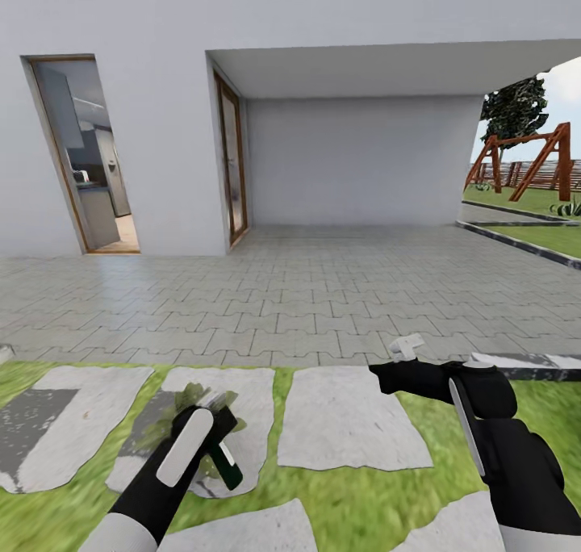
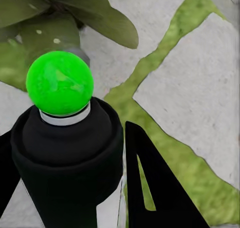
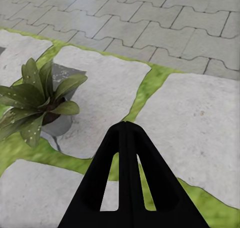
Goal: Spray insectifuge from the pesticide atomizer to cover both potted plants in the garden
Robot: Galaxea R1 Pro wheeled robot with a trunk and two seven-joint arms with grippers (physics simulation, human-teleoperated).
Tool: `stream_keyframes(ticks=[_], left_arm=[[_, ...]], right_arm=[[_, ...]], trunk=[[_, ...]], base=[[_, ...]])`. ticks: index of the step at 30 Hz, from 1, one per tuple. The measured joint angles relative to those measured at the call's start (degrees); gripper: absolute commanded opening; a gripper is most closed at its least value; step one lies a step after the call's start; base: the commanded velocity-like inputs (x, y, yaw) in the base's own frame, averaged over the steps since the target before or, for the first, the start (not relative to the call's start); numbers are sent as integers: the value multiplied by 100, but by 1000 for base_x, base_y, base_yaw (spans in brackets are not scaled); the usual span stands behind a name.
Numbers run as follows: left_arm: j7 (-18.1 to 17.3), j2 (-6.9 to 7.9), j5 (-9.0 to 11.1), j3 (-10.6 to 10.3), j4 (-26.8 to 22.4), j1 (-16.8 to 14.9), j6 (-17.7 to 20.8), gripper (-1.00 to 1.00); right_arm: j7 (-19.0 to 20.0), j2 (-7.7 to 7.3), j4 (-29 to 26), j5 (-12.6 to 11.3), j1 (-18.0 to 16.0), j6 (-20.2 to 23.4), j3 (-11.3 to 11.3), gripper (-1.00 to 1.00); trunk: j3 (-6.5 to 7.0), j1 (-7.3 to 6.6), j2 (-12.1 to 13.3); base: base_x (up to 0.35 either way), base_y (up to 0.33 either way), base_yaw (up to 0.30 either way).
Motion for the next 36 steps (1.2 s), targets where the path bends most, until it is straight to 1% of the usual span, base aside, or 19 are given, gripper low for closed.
stream_keyframes(ticks=[1,2,4,5,7,8,10,12,13,15,18,21,23,25,26,28,30,33,36], left_arm=[[-152,-25,-70,-34,148,0,-101,-100],[-231,-44,-102,-52,229,0,-163,-100],[-706,-164,-156,-97,653,1,-398,-100],[-851,-196,-174,-102,772,0,-435,-100],[-1312,-292,-201,-114,1088,-1,-523,-100],[-1448,-337,-208,-117,1178,-3,-549,-100],[-1616,-404,-212,-121,1258,-6,-598,-100],[-1933,-508,-207,-148,1342,-7,-637,-100],[-2030,-527,-215,-158,1367,-8,-639,-100],[-2368,-583,-209,-183,1436,-9,-647,-100],[-2650,-642,-200,-202,1483,-10,-654,-100],[-2705,-635,-225,-206,1488,-10,-697,-100],[-2653,-617,-234,-205,1446,-10,-733,-100],[-2493,-605,-243,-200,1417,-18,-744,-100],[-2353,-594,-245,-194,1399,-36,-749,-100],[-2144,-562,-252,-190,1378,-146,-756,-100],[-2006,-537,-253,-191,1370,-226,-757,-100],[-1887,-532,-269,-199,1366,-267,-759,-100],[-1854,-540,-362,-201,1365,-277,-760,-100]], right_arm=[[-1,0,0,1,0,0,1,-100],[-1,0,0,2,0,0,2,-100],[-6,0,0,3,-2,0,3,-100],[-5,0,0,2,-1,0,3,-100],[-5,0,0,2,-1,-2,5,-100],[-4,0,0,0,0,-1,5,-100],[-5,0,0,2,0,-5,2,-100],[-2,0,0,-1,0,-3,-2,-100],[-2,0,0,0,0,-2,-1,-100],[-5,0,0,-1,0,-6,3,-100],[4,0,0,-2,0,-24,24,-100],[10,0,0,0,0,-37,23,-100],[21,0,0,-1,4,-36,10,-100],[28,0,0,-2,6,-34,-7,-100],[31,0,0,-2,10,-31,-19,-100],[36,-2,0,-3,15,-28,-31,-100],[37,-6,0,-2,16,-27,-37,-100],[35,-1,-1,-3,17,-24,-31,-100],[31,3,-1,-3,17,-13,-7,-100]], trunk=[[0,0,0],[0,0,0],[0,0,0],[0,0,0],[0,0,0],[0,0,0],[0,0,0],[0,0,0],[0,0,0],[0,0,0],[0,0,0],[0,0,0],[0,0,0],[0,0,0],[0,0,0],[0,0,0],[0,-1,0],[0,-3,0],[0,-3,0]], base=[[0,0,0],[0,0,0],[0,0,0],[0,0,0],[0,0,0],[0,0,0],[0,0,0],[0,0,0],[0,0,0],[0,0,0],[0,0,0],[0,0,0],[0,0,0],[0,0,0],[0,0,0],[3,0,0],[102,-36,0],[226,-152,0],[260,-210,0]])
